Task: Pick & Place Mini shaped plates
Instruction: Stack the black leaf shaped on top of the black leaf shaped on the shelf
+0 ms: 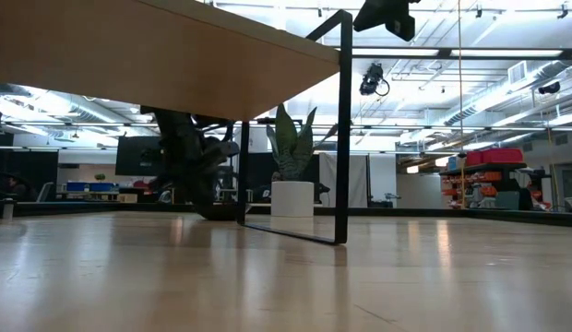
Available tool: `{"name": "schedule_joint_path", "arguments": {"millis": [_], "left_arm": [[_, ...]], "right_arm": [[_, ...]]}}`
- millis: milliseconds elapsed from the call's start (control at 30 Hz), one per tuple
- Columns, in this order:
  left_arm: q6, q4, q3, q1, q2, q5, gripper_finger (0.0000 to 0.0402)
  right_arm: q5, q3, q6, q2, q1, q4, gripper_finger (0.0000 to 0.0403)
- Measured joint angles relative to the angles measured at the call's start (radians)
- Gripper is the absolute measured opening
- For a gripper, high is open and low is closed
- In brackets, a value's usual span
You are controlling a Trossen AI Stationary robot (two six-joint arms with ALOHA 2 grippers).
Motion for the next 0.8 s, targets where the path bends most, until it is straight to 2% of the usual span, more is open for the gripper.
{"name": "schedule_joint_path", "arguments": {"millis": [200, 367, 633, 800], "left_arm": [[-0.001, -0.003, 0.000, 0.000, -0.006, 0.012, 0.0006], [0.008, -0.053, -0.001, 0.004, -0.062, -0.002, 0.0005], [0.038, -0.153, 0.000, 0.042, -0.248, -0.002, 0.0003], [0.095, -0.192, 0.000, 0.054, -0.408, 0.078, 0.0003]], "right_arm": [[0.000, 0.000, -0.015, 0.000, 0.000, 0.000, 0.0031], [0.000, 0.000, -0.015, 0.000, 0.000, 0.001, 0.0031], [0.000, 0.000, -0.015, 0.000, 0.000, 0.002, 0.0031], [0.000, 0.000, -0.016, 0.000, 0.000, 0.002, 0.0031]]}}
